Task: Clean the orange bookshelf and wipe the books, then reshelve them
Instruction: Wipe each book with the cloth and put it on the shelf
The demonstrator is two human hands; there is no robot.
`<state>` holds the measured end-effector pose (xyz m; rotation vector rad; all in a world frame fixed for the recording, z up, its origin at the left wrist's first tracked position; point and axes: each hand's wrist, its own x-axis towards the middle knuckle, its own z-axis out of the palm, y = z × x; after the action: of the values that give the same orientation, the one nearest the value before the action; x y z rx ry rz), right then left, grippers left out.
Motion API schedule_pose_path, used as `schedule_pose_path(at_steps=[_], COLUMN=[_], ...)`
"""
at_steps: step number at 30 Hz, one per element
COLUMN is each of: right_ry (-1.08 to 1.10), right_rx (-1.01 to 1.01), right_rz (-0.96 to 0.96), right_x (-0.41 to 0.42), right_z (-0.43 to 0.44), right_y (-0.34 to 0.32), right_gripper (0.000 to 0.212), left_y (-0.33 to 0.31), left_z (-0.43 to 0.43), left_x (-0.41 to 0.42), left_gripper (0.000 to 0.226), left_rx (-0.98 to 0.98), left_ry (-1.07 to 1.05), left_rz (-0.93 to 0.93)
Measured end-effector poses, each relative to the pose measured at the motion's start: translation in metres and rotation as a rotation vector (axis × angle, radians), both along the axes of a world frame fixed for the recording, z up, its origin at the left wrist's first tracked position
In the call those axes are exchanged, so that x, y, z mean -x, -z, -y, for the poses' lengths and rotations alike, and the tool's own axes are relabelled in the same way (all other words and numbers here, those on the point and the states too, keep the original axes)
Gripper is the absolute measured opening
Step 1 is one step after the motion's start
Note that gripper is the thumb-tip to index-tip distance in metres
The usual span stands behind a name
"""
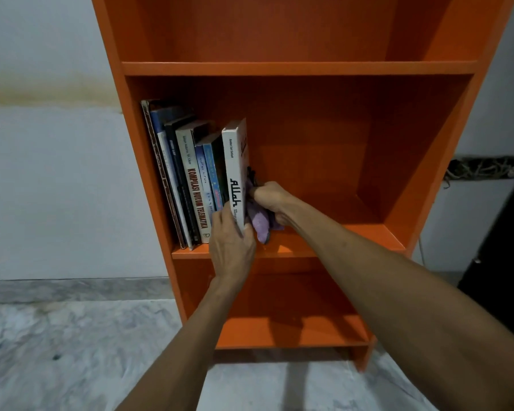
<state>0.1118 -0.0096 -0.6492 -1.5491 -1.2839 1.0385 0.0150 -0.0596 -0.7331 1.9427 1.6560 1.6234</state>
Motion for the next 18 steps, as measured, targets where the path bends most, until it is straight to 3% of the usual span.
schedule_pose_path(at_steps=[6, 10, 15, 18], right_ry=[-0.028, -0.03, -0.006, 0.021], right_rx=[0.049, 0.104, 0.122, 0.122], right_rz=[0.032, 0.087, 0.135, 0.122], right_x=[0.014, 0.01, 0.005, 0.003], right_z=[-0.01, -0.01, -0.009, -0.009], right_y=[0.003, 0.011, 0.025, 0.032], right_gripper=[0.028, 0.024, 0.018, 0.033], left_y=[-0.006, 0.001, 0.004, 0.002], left_z=[-0.002, -0.003, -0.003, 0.0], left_x=[0.012, 0.019, 0.018, 0.02], left_gripper=[0.037, 0.041, 0.039, 0.04], left_rx=[0.134, 0.215, 0.236, 0.251], left_ry=[-0.102, -0.123, -0.111, -0.108], left_rz=[-0.131, -0.313, -0.31, -0.294])
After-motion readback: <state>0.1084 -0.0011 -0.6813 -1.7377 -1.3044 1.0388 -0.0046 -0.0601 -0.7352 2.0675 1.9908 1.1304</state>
